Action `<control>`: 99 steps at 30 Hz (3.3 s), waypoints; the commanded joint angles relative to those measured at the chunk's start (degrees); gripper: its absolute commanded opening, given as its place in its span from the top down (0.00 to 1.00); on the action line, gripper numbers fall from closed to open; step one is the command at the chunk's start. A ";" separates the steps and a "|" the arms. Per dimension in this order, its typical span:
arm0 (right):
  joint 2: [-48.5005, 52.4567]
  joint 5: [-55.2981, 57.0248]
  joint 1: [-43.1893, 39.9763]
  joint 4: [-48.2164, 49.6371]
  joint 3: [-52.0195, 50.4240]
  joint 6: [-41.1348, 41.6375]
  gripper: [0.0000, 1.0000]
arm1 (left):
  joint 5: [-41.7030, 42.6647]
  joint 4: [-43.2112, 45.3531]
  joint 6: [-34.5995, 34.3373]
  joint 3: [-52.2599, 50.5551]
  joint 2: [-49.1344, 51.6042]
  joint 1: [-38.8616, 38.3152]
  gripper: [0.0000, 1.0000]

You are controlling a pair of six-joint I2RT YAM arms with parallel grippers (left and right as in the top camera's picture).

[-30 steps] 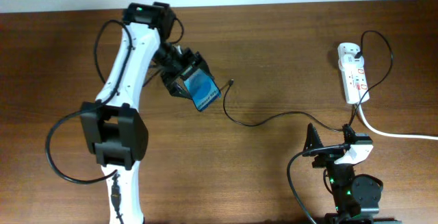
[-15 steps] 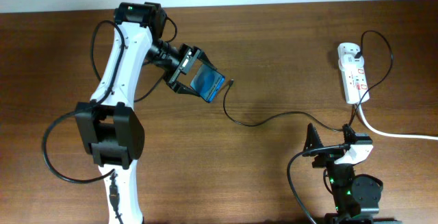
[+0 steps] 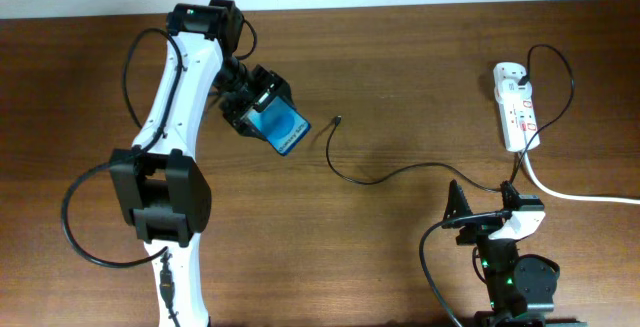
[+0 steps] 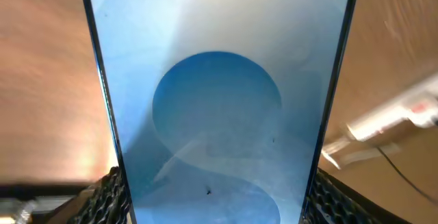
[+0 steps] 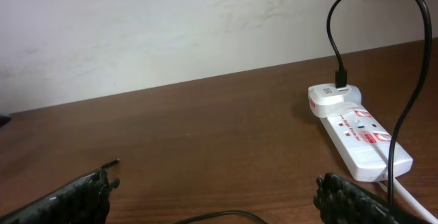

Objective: Plug charger to phone and switch on socket
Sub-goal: 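Lift the phone with the left gripper and tilt it upright, then move the right gripper to the phone's edge beside the left gripper, then grasp the phone edge with the right gripper and open the left gripper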

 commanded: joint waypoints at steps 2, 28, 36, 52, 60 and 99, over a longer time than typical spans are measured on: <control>-0.44 -0.90 -0.26 -0.24 -0.28 0.42 0.02 | -21.03 2.21 -0.66 1.31 -0.04 -0.61 1.00; 4.46 -11.91 -0.26 2.29 7.06 1.97 0.02 | -23.41 3.21 3.45 1.31 -0.04 -1.01 1.00; 41.99 -30.27 -0.26 -9.88 36.68 3.89 0.02 | -15.15 5.22 4.68 1.31 -0.04 -0.59 1.00; 86.99 -38.56 11.85 -0.22 52.72 19.65 0.21 | -7.04 5.22 -12.33 1.31 -0.04 0.28 1.00; 91.78 -22.64 27.02 14.86 52.74 35.93 0.22 | -7.04 5.22 -13.62 1.31 -0.04 -0.09 1.00; 97.90 -7.65 35.54 23.08 52.89 45.68 0.69 | -6.64 7.72 -17.18 1.31 0.33 -8.87 1.00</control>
